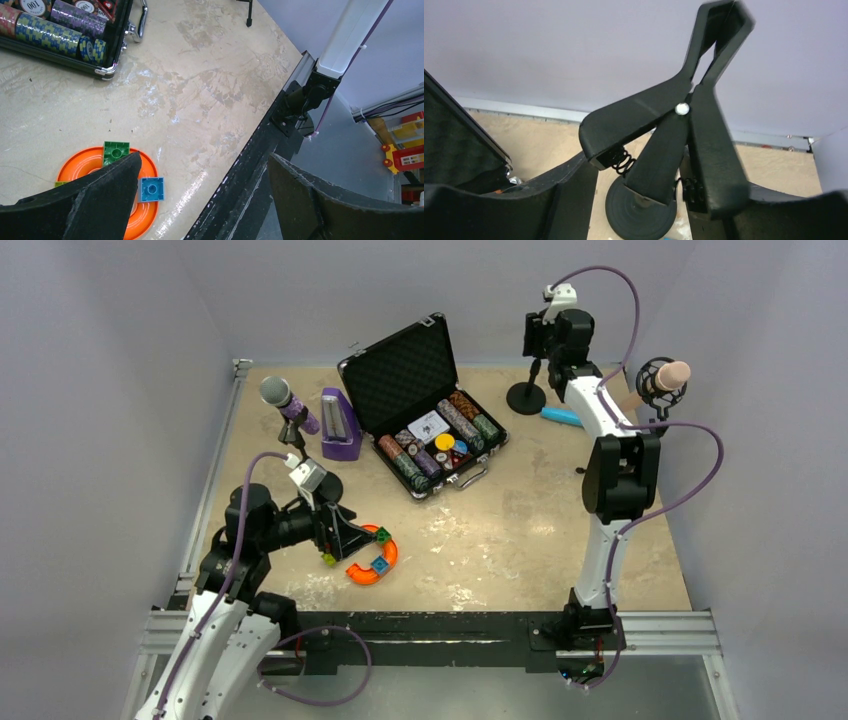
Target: Attach the microphones to the stand
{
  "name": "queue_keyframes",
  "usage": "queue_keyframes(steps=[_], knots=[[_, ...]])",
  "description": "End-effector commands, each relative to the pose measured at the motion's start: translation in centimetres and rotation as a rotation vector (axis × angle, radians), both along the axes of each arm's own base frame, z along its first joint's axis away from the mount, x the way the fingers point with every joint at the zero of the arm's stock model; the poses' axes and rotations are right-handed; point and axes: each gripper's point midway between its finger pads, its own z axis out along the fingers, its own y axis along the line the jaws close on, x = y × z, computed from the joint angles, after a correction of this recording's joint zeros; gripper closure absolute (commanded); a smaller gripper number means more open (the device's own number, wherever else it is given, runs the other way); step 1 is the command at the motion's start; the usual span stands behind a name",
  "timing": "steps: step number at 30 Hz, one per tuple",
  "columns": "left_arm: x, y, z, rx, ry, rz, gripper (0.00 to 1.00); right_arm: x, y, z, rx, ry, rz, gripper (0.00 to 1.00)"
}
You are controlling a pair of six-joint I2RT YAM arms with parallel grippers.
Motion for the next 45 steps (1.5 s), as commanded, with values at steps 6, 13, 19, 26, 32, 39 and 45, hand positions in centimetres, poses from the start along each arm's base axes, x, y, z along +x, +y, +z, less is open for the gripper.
queue_keyframes(steps=[6, 13, 19, 26, 32, 39, 45], knots=[[0.3, 0.0, 0.2, 0.011, -0.035, -0.008, 0.01, 1.1, -0.5, 5.2, -0.027, -0.170, 0.011, 0.55], [0.3, 0.0, 0.3, 0.009, -0.040, -0.009, 0.01, -0.4, -0.6, 6.7, -0.021, -0.198, 0.066, 0.88], [0.1, -0.1, 0.4, 0.006, -0.047, -0.014, 0.01, -4.5, 0.2, 11.8, -0.023, -0.275, 0.123, 0.96], [-0.1, -0.1, 0.8, -0.003, -0.064, -0.022, 0.01, -11.6, 2.2, 15.7, 0.020, -0.316, 0.236, 0.99], [-0.3, -0.1, 1.1, -0.010, -0.080, -0.026, 0.01, -18.7, 4.9, 16.3, 0.071, -0.278, 0.393, 0.99], [-0.6, -0.1, 1.4, -0.018, -0.096, -0.032, 0.01, -28.9, 9.6, 15.0, 0.091, -0.216, 0.666, 0.99], [-0.7, -0.2, 1.6, -0.023, -0.106, -0.034, 0.01, -36.2, 13.8, 10.9, 0.144, -0.068, 0.906, 0.98]])
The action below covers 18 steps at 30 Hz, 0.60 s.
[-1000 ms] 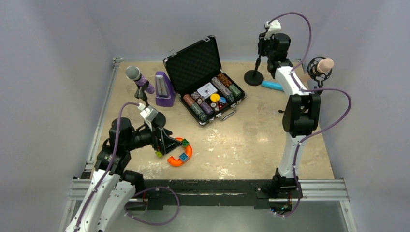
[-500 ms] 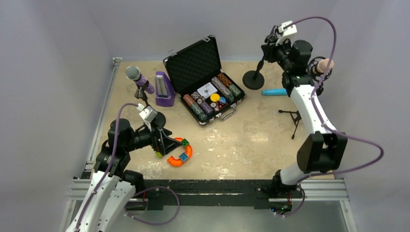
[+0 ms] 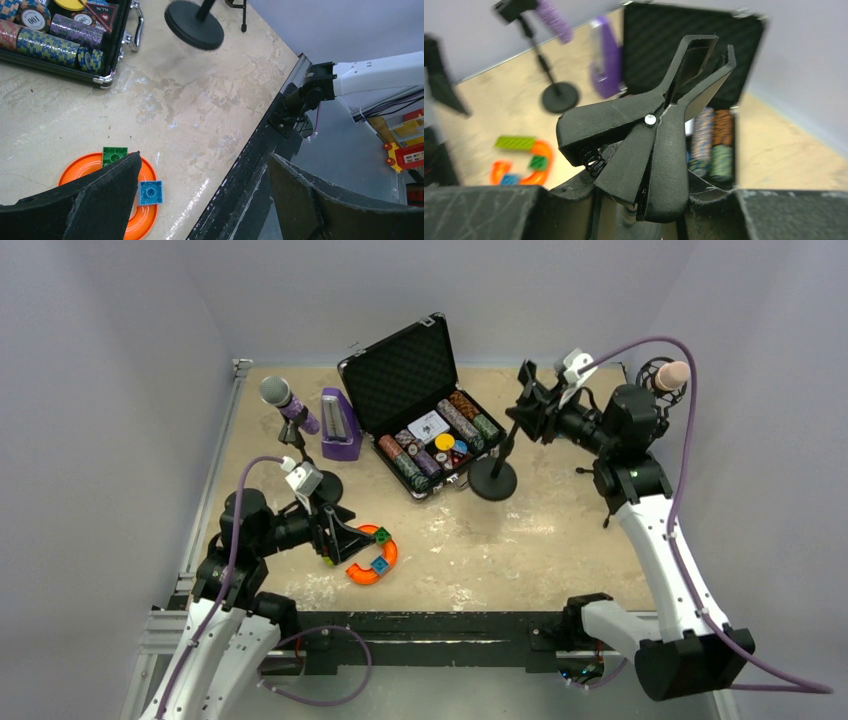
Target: Attach the microphones to the stand
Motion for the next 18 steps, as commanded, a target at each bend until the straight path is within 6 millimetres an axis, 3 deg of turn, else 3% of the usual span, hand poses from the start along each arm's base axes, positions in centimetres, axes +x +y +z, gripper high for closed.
queue_keyframes(steps=[1, 7, 18], knots=[[-0.1, -0.2, 0.8, -0.010, -0.064, -0.025, 0.01, -5.6, 3.4, -1.5, -0.003, 0.053, 0.227, 0.98], [-0.1, -0.2, 0.8, -0.010, -0.065, -0.023, 0.01, -8.7, 5.7, -4.5, -0.030, 0.121, 0.356, 0.97], [0.1, -0.2, 0.7, -0.006, -0.062, -0.017, 0.01, -10.7, 8.3, -5.4, -0.074, 0.125, 0.468, 0.96]])
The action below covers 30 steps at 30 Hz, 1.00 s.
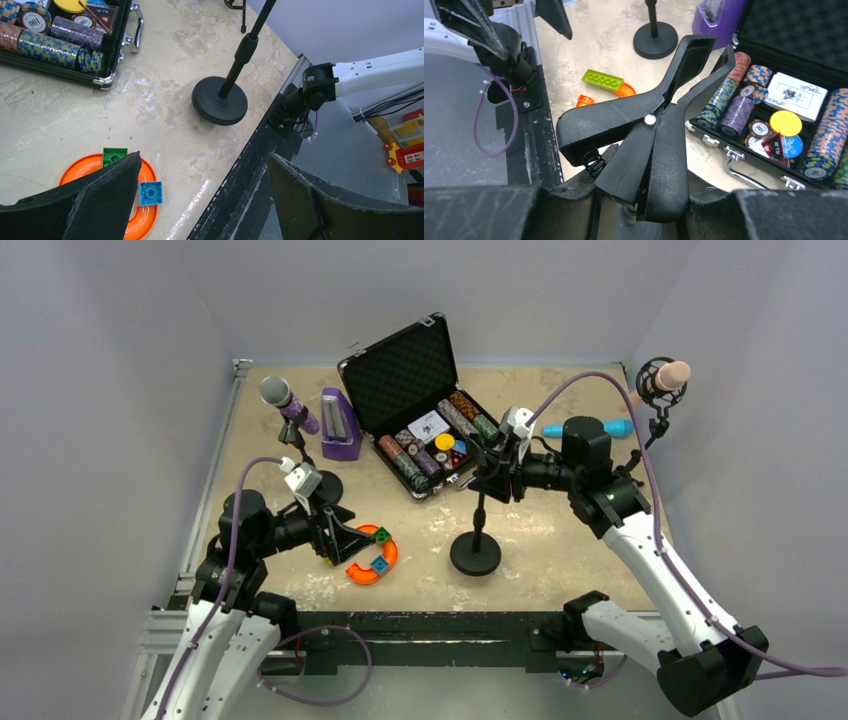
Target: Attach the microphones to the stand
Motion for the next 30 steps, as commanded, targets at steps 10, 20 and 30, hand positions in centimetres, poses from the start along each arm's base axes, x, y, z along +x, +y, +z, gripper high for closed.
queue_keyframes(steps=[10, 20, 30], knots=[[0.2, -0.1, 0.5, -0.002, -0.051, -0.013, 0.01, -2.0, 2.6, 1.0, -0.018, -0.103, 0.150, 0.92], [0.3, -0.2, 0.5, -0.002, -0.049, -0.014, 0.01, -3.7, 1.8, -1.8, -0.074, -0.110, 0.202, 0.86], [0.2, -0.2, 0.5, -0.003, -0.050, -0.016, 0.01, -5.0, 0.7, -4.0, -0.136, -0.132, 0.232, 0.79]])
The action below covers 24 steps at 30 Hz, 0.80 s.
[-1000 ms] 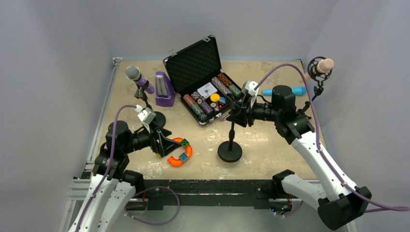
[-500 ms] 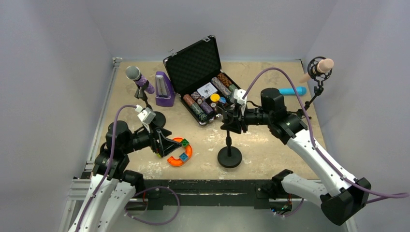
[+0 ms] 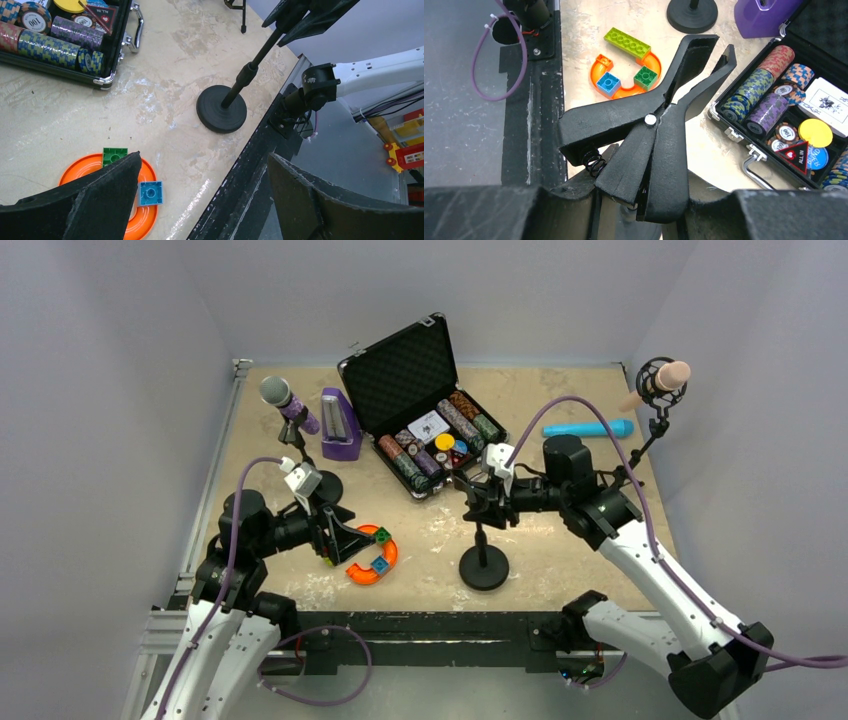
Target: Attach the microphones to the stand
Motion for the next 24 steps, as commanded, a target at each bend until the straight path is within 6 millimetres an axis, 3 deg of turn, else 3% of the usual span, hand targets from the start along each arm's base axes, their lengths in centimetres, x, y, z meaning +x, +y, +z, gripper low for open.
queue_keyframes(steps=[1, 24], knots=[[0.2, -0.2, 0.5, -0.004, -0.051, -0.018, 0.01, -1.1, -0.5, -0.3, -0.012, -0.052, 0.045, 0.78], [0.2, -0.2, 0.5, -0.005, -0.050, -0.019, 0.01, -3.9, -2.9, -2.4, -0.071, -0.086, 0.127, 0.56]])
